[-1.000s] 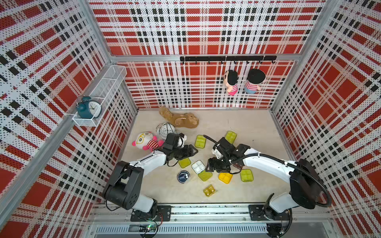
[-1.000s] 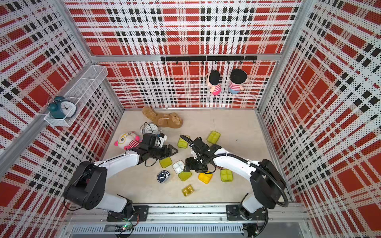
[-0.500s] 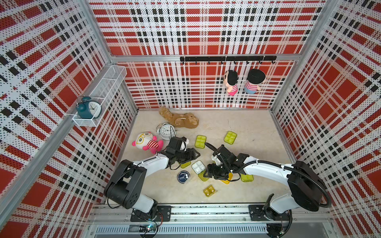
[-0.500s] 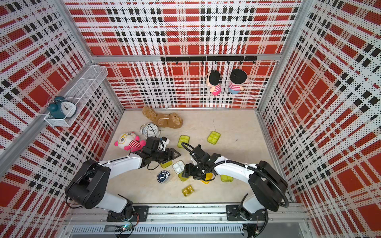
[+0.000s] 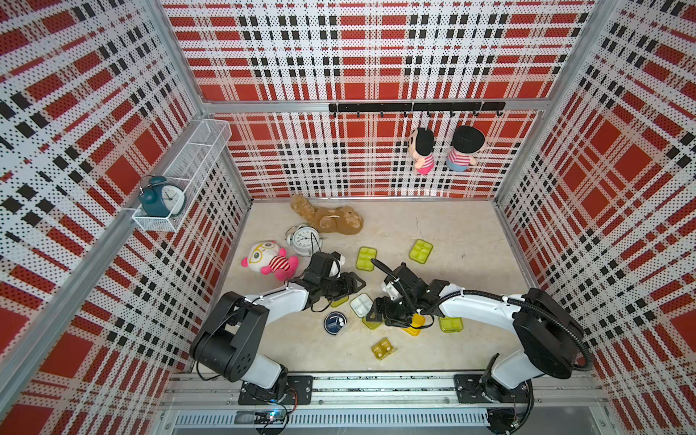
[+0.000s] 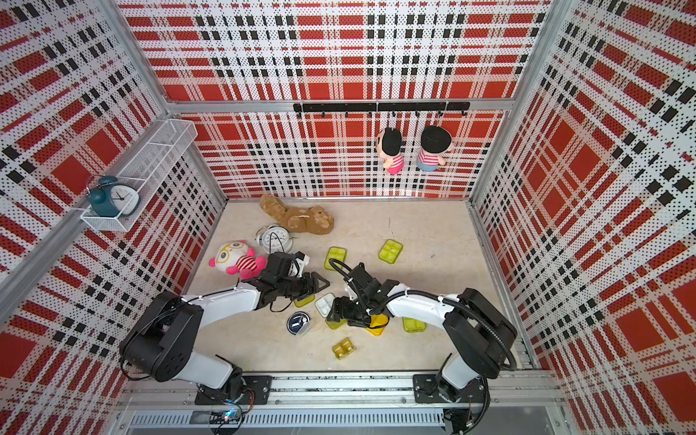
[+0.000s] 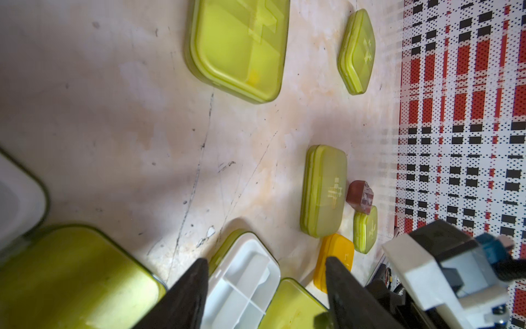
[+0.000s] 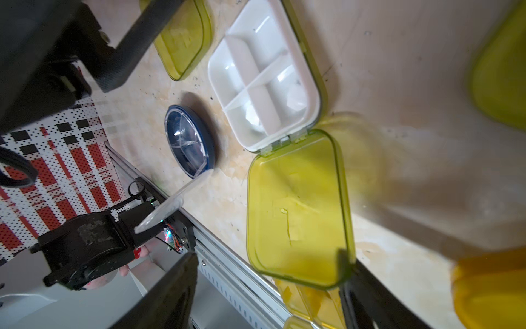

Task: Close pillboxes
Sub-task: Close the lid on the pillbox.

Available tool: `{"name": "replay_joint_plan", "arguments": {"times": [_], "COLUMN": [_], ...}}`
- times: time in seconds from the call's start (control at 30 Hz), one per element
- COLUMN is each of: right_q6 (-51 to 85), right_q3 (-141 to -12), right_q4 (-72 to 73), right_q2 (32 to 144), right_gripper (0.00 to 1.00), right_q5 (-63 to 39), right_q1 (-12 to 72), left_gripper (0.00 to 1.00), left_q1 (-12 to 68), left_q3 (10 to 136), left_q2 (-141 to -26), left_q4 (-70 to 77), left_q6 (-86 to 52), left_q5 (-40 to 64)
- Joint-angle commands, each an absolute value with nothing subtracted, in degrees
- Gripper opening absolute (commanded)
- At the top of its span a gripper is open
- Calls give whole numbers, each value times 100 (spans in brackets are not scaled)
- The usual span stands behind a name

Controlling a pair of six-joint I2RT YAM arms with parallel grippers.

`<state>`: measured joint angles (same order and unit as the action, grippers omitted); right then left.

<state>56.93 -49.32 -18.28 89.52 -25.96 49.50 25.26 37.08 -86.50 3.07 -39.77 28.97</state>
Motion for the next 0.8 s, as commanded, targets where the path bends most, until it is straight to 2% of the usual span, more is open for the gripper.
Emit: {"name": "replay_joint_plan", "arguments": {"times": [0.0, 0.43, 0.77], "right_q6": [5779, 5381, 5198], "right_q3": [-5185, -5964, -6185], "right_q4": [-1525, -1973, -2048], "right_q2": [9094, 9461, 9645], "right_gripper": [79, 80, 80], "right_q5": [-2722, -2771, -2901], "right_q1": [4992, 4889, 4757], "left_gripper": [67, 66, 67], "left_q1": [2596, 2687, 2170], "left_q3": [3639, 3693, 3859], "left_q2": [-8738, -8883, -8390], "left_q4": [599, 732, 249], "left_q6": [-4058, -4157, -4016], "left_q5": [2884, 2842, 2730]}}
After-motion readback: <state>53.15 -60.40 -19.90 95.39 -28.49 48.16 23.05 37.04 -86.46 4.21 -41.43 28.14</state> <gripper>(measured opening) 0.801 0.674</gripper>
